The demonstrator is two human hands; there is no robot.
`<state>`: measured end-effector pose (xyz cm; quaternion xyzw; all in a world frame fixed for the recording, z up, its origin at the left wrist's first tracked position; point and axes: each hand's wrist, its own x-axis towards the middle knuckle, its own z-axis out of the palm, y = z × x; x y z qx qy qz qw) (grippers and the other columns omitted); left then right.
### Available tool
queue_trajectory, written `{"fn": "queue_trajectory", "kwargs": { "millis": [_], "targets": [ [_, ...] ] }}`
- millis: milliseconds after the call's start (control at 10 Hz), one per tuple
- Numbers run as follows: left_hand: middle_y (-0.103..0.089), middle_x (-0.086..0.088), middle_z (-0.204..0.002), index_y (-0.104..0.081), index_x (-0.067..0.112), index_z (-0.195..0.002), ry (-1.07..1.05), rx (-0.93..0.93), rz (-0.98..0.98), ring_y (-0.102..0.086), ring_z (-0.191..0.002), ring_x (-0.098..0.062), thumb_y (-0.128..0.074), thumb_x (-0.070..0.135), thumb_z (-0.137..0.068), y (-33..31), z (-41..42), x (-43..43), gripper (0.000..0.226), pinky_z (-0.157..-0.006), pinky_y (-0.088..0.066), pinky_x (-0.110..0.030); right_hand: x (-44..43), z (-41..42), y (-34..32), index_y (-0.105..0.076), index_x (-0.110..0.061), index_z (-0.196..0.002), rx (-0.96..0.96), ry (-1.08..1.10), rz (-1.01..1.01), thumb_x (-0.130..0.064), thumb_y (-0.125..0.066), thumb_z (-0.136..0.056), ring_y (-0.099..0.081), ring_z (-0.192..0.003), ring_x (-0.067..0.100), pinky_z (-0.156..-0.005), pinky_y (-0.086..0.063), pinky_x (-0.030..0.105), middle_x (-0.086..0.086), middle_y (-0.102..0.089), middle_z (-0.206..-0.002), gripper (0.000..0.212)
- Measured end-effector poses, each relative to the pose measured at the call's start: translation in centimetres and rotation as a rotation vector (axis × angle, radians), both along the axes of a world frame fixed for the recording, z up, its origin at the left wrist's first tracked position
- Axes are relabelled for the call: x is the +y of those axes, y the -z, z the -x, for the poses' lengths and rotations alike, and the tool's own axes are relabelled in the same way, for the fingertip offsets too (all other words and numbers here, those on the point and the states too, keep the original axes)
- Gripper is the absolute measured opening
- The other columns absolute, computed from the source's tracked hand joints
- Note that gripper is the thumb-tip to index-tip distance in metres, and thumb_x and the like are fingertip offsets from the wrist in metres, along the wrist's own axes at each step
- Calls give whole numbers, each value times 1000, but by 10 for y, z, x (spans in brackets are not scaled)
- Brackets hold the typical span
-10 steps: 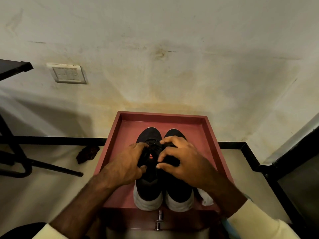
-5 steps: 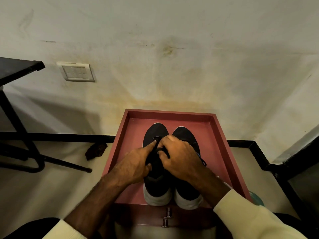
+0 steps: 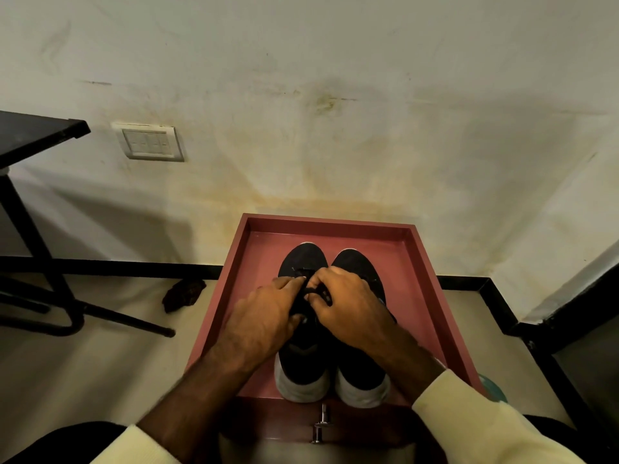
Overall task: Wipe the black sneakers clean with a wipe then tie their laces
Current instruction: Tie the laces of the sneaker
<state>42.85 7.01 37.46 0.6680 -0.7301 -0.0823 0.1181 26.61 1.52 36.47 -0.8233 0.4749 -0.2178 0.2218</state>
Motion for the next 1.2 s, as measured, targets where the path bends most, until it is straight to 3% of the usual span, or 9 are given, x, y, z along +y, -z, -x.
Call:
{"fn": "queue_trajectory", "kwargs": {
  "millis": [200, 400, 500, 600, 700, 900, 1000, 1100, 1200],
  "targets": [
    [-63, 5, -131, -45, 36, -144, -40, -81, 82, -66, -112, -21, -56, 43, -101, -9, 10, -10, 45, -83, -55, -35, 2, 15, -10, -56, -33, -115, 67, -93, 23, -47, -71, -92, -56, -103, 5, -92, -53, 31, -18, -55, -114, 31],
    [-64, 9, -133, -40, 45, -150, -50, 24, 95, -65, -118, -19, -60, 39, -99, 0, 3, -14, 55, -90, -54, -34, -5, 63, -30, -55, -27, -120, 251, 189, -26, -77, -54, -89, -55, -108, 16, -92, -49, 35, -7, -56, -118, 59],
    [-63, 1, -138, -38, 34, -155, -58, 188, -53, -61, -125, -20, -67, 33, -96, 15, 1, -19, 66, -103, -50, -33, -14, 96, -29, -53, -16, -133, 389, 304, -407, -84, -49, -87, -66, -97, 20, -81, -57, 36, 6, -68, -124, 82],
    [-67, -3, -134, -36, 33, -157, -59, 201, -95, -64, -121, -20, -66, 30, -98, 19, 0, -23, 67, -98, -51, -28, -11, 95, -18, -61, -17, -128, 271, 191, -650, -76, -56, -89, -74, -94, 19, -85, -64, 40, 6, -74, -116, 71],
    [-70, -3, -131, -36, 34, -157, -50, 210, -107, -67, -117, -20, -64, 28, -99, 22, 1, -24, 65, -95, -53, -27, -6, 84, -4, -69, -29, -124, 224, 93, -573, -62, -61, -96, -72, -102, 15, -95, -60, 34, -5, -75, -113, 44],
    [-63, -3, -142, -29, 26, -160, 42, 235, -215, -61, -127, -19, -65, 30, -97, 14, -4, -26, 73, -104, -50, -27, -10, 90, -8, -72, -31, -121, 180, 104, -684, -78, -62, -83, -73, -106, 12, -96, -60, 33, -5, -76, -119, 61],
    [-45, -6, -159, -22, 21, -162, 90, 245, -245, -45, -144, -20, -62, 30, -96, 4, -5, -21, 77, -116, -41, -31, -5, 93, -24, -71, -27, -112, 189, 97, -674, -83, -51, -85, -72, -100, 10, -83, -59, 25, -3, -75, -117, 66],
    [1, -2, -172, -4, 17, -165, 10, 73, 103, 0, -159, -18, -44, 48, -102, -15, 6, -13, 80, -129, -16, -43, 4, 88, -46, -56, -18, -139, 171, 253, -379, -80, -28, -96, -62, -122, 17, -95, -50, 30, 6, -62, -143, 81],
    [9, -1, -172, -1, 16, -164, -24, 40, 347, 11, -158, -15, -29, 52, -107, -26, 29, -3, 73, -129, -4, -39, 15, 75, -45, -21, -13, -164, 193, 407, -37, -77, -12, -98, -25, -158, 25, -127, -24, 43, 11, -24, -171, 92]
  ]
}}
